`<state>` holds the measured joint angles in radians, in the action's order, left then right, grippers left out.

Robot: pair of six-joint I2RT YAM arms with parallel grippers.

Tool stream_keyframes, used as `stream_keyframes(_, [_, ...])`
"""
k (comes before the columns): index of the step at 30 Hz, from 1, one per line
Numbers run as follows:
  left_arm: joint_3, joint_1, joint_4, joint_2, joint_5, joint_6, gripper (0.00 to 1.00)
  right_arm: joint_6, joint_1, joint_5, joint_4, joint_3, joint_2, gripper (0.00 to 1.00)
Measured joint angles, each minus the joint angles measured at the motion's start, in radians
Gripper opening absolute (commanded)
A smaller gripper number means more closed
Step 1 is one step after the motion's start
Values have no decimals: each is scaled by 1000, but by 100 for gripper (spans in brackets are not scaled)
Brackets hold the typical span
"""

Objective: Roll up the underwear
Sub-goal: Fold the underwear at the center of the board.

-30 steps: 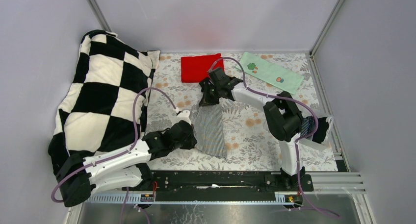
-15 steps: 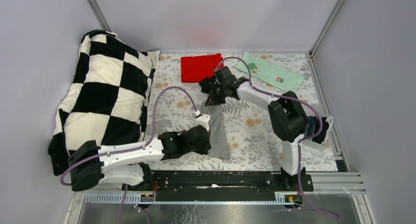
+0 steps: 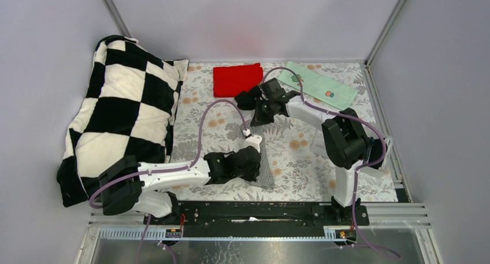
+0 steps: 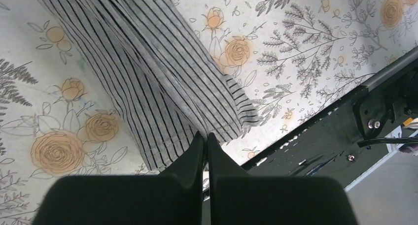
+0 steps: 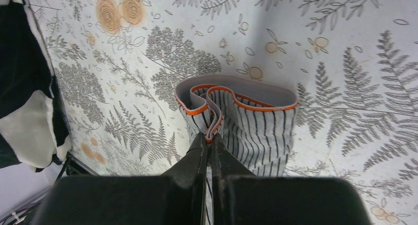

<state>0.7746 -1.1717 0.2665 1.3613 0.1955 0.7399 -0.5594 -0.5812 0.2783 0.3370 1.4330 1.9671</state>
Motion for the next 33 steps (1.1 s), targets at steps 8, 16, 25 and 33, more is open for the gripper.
stream_keyframes(8, [55,-2,-32,76,-23,-14,0,31,34,3,10,-35,-21,0])
stream_keyframes(16, [67,-7,-69,154,-39,-14,0,60,49,4,10,-71,-37,0])
stream_keyframes(25, [89,-7,-112,217,-50,-12,0,84,68,4,8,-104,-40,0])
stream_keyframes(33, [98,-7,-139,250,-60,4,45,88,73,4,0,-116,-40,0])
